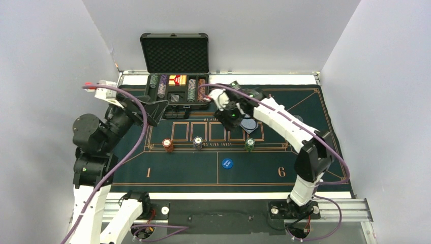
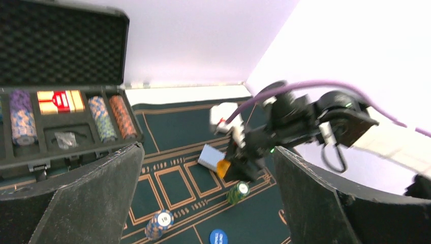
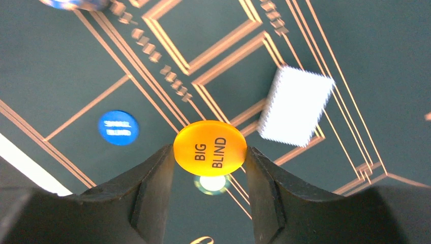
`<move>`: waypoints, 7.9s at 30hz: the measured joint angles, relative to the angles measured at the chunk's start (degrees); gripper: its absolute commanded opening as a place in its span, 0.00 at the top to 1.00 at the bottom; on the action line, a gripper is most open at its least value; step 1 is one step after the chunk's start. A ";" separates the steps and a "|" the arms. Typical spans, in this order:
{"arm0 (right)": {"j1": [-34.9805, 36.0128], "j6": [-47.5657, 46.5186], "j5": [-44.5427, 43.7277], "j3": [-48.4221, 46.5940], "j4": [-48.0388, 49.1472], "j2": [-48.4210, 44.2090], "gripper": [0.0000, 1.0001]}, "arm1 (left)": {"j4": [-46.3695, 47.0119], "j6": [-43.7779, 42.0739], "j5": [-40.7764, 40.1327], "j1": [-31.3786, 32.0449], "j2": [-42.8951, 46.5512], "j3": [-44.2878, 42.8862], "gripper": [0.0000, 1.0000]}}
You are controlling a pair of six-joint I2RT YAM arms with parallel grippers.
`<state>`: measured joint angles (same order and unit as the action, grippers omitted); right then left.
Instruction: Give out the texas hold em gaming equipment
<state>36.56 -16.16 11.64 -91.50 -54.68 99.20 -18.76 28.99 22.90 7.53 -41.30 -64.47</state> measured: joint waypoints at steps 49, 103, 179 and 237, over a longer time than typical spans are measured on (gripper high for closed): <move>27.19 0.09 1.36 -28.94 -8.15 31.30 0.13 | -5.90 1.16 -5.07 2.95 9.40 -4.44 0.02; -54.42 0.31 39.17 42.80 20.15 -38.34 0.00 | -19.63 -9.99 -26.03 28.68 -51.78 -3.48 0.18; -53.40 -2.54 38.75 42.80 17.29 -37.42 0.00 | -30.51 -2.80 -31.85 43.23 -48.22 -6.62 1.00; -53.40 -3.87 38.75 42.77 16.33 -36.52 0.00 | -20.28 1.70 -34.21 47.65 -50.40 -2.73 0.29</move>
<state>-16.84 -20.03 50.39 -48.73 -38.35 62.67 -39.05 30.70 -11.31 55.18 -91.70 -67.20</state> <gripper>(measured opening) 0.999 0.751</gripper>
